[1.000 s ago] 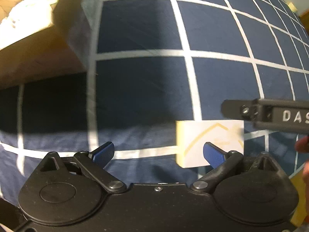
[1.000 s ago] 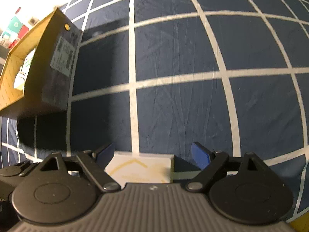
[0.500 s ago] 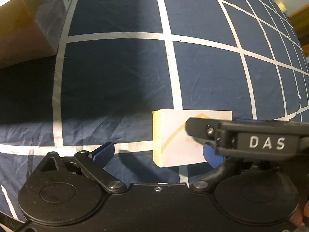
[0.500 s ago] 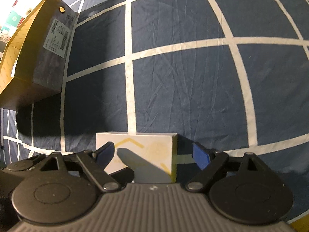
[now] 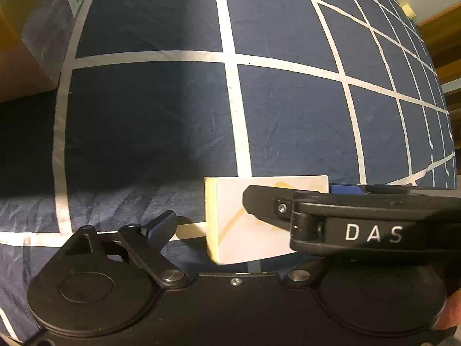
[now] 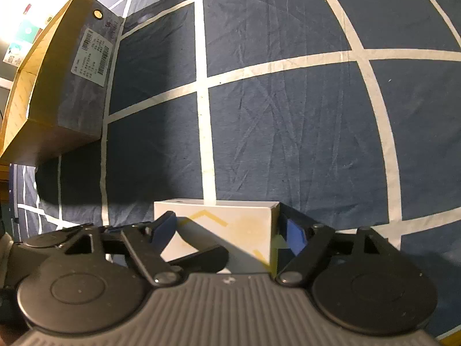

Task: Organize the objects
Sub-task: 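Close the right gripper on the small white-and-yellow box and lift it, then carry the small white-and-yellow box in the right gripper over the cardboard box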

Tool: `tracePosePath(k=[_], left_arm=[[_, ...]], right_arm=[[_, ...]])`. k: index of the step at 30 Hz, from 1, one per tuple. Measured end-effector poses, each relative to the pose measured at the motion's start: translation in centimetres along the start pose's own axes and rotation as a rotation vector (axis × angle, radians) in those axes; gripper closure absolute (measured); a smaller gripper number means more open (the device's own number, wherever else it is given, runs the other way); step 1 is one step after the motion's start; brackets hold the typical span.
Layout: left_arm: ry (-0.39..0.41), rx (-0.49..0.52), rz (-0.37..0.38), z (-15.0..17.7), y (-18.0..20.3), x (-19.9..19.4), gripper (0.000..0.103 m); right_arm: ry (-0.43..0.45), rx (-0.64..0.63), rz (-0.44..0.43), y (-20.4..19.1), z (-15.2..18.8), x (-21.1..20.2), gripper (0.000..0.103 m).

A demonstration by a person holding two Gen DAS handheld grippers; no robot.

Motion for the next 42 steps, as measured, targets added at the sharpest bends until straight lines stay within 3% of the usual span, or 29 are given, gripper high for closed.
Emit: tracePosePath(k=[7,22,31,42], left_arm=[[-0.004,0.017,0.048,-0.3,0.5,0.0,0.03],[-0.005,0.014,0.019,-0.6,0.4,-1.2,0.031],[0.039,0.012,-0.014,-1.4,-1.3,-4.8,0.031],[0.091,0.012,-0.06,-2.9,-5.3,-10.5,0.031]], right_arm=[[-0.005,-0.008,0.0,0.1,-0.2,0.0,0.027],[-0.004,-0.016,-0.014,-0.7,-0.2,-0.8,0.034],[0.026,-0.05,-0.042,-4.4,-0.7,-2.5,0.034],[0.073,-0.089,-0.078,-11.8,-1.1,-4.3,0.035]])
Point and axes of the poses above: each gripper's, at about its wrist camera, not at the fingertips, and x roughly the way its jaws point, y to its right, z to its underside, the point moved 6 cm from there along x, roughly the way its jaws point, and after that the axes turned 15 degrees about x, right-handed, at the moved point
